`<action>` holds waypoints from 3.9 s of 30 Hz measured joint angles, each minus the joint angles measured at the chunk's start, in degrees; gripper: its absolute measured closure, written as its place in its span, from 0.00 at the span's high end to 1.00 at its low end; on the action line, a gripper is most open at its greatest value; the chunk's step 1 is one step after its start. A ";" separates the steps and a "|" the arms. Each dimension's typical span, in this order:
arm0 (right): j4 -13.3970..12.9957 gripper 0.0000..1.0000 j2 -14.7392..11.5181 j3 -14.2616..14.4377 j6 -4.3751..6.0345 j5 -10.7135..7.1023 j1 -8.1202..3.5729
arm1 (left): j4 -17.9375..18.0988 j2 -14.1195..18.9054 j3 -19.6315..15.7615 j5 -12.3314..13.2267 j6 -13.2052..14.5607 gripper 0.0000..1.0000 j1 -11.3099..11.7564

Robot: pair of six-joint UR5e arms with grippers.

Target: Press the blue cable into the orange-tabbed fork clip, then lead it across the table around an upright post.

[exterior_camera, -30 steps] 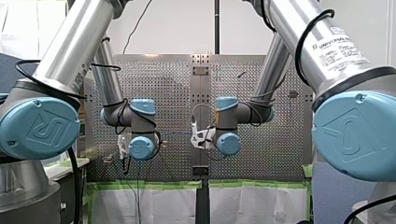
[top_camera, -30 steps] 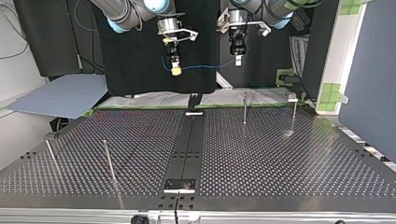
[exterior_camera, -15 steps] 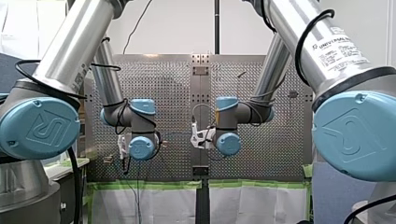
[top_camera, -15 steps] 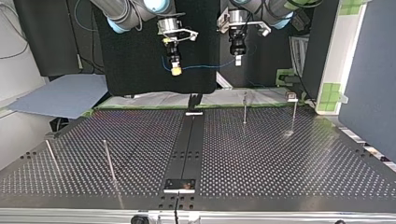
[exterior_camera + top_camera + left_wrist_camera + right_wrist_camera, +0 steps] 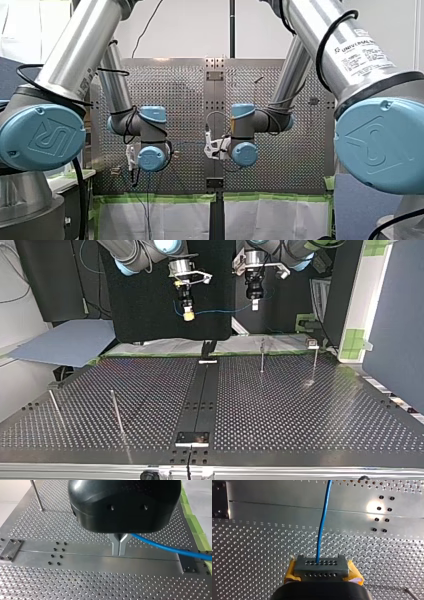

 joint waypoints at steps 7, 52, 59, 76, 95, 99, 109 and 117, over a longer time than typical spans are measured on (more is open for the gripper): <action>0.00 0.00 0.00 0.00 0.00 0.00 0.00 | 0.00 0.00 0.00 0.00 0.00 0.00 0.00; 0.01 0.00 0.00 0.00 0.00 0.00 0.00 | 0.00 0.00 0.00 0.00 0.00 0.00 0.00; 0.00 0.00 0.00 0.00 0.00 0.00 0.00 | 0.00 0.00 0.00 0.00 0.00 0.00 0.00; 0.01 0.00 0.00 0.00 0.00 0.01 -0.02 | 0.30 -0.37 -0.04 0.33 0.00 0.00 0.47; 0.00 0.00 2.10 -0.18 -1.14 0.35 0.00 | 0.53 -5.60 -0.09 0.70 0.00 0.00 1.06; 0.00 0.00 2.11 -0.17 -1.14 0.35 0.00 | 0.53 -5.61 -0.09 0.71 0.00 0.00 1.06; 0.00 0.00 2.11 -0.17 -1.14 0.35 0.00 | 0.53 -5.62 -0.09 0.70 0.00 0.00 1.06; 0.00 0.00 2.11 -0.18 -1.14 0.35 0.00 | 0.53 -5.62 -0.09 0.70 0.00 0.00 1.06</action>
